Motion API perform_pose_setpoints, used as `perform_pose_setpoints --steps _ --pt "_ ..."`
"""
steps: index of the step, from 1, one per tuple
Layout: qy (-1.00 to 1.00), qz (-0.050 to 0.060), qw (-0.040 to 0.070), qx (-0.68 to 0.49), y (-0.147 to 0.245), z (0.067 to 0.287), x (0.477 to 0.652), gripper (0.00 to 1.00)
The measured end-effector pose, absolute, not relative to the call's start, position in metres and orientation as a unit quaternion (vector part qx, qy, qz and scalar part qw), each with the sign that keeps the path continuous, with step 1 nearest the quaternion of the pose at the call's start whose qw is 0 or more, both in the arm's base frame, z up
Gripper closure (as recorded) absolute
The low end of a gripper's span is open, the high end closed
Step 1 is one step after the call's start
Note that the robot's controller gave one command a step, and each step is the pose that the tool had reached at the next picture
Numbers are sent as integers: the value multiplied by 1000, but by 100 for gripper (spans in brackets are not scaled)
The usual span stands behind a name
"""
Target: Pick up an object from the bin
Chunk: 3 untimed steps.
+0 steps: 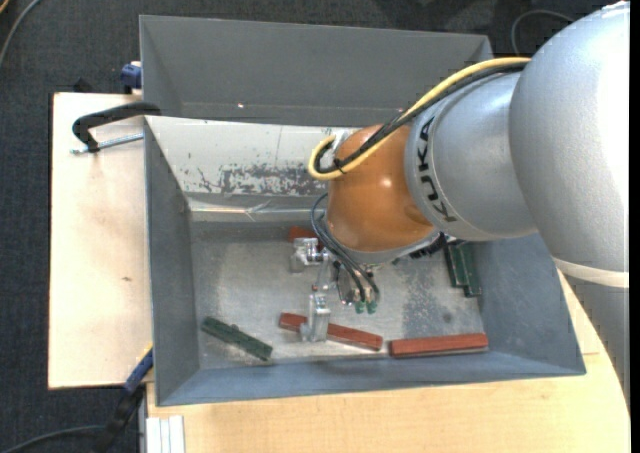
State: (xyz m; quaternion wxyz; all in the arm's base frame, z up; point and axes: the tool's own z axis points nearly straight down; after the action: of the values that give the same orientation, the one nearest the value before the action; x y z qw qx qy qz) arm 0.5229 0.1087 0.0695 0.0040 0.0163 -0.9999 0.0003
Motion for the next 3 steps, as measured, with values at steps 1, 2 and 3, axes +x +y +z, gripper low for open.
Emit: perform_pose_setpoints --steps 1,2,3 --pt "-1000 0 1 3 82 71 499 0" --pt "-1000 0 0 -11 42 71 495 0" --pt "-1000 0 -2 7 -5 71 502 0"
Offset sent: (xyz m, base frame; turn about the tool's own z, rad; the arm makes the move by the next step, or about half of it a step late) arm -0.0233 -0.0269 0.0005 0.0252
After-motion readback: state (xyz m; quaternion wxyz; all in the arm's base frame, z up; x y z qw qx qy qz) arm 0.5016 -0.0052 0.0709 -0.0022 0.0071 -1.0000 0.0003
